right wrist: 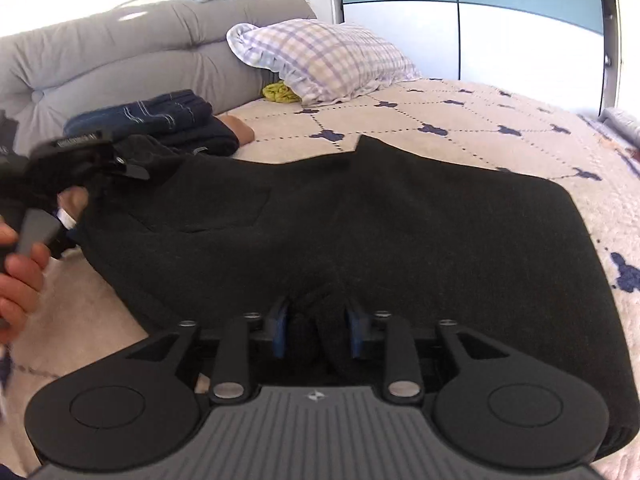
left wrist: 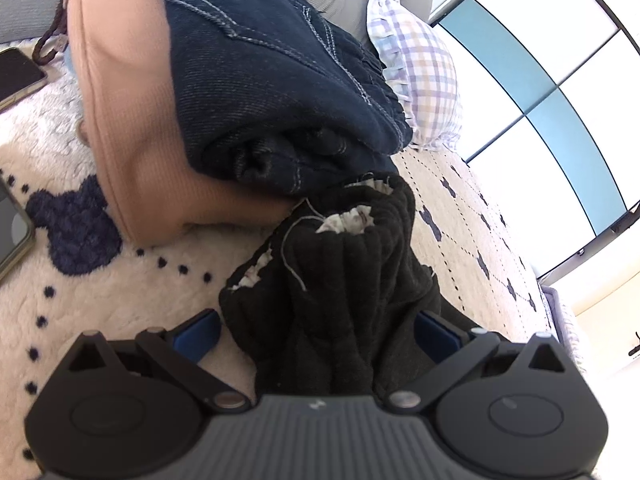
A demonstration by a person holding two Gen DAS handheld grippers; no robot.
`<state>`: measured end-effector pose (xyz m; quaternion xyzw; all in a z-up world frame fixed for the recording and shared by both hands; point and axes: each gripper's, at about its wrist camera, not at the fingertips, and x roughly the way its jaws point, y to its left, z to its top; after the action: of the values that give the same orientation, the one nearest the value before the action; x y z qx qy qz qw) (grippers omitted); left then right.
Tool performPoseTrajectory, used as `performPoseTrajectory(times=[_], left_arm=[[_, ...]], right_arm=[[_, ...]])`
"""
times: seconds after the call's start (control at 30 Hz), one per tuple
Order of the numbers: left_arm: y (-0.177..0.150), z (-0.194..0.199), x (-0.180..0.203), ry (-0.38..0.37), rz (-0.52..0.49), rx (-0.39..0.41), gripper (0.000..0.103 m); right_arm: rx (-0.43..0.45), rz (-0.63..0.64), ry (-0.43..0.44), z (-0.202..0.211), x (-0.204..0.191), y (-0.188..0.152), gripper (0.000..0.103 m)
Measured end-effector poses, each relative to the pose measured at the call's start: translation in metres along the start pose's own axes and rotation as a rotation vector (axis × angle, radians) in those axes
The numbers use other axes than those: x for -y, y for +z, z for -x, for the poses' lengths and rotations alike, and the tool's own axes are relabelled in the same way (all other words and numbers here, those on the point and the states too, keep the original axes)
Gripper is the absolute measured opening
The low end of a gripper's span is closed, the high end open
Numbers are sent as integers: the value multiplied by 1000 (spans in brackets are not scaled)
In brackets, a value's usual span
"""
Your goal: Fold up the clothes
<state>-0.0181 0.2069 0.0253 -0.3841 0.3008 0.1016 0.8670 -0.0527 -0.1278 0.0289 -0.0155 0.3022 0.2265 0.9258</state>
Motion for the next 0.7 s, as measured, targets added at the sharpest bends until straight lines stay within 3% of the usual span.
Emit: performPoseTrajectory(times=[0.07,0.13,0.27,0.33,0.43,0.57,0.7], left_arm=[[0,0,1,-7,6,6,102],[-2,0,1,-13,3,5,98],[2,0,0,-6,17,5,87],[4,-1,-2,-5,30,5,82],[3,2,-4,22,3,6,63],[3,5,-7,20,-8,4,52],[2,9,-9,18,-4,10,50]], right_arm=[[-12,62,-32,0,-9,4,46],[-25,149,-82,-4,-19,1,58],[-48,245,-115,-12,-25,-10,58],[-49,181,-87,-11,-17,-5,43],[-18,24,-32,-5,-1,4,20],[71,-117,34,12,12,8,17],[174,-161,119,31,18,14,17]])
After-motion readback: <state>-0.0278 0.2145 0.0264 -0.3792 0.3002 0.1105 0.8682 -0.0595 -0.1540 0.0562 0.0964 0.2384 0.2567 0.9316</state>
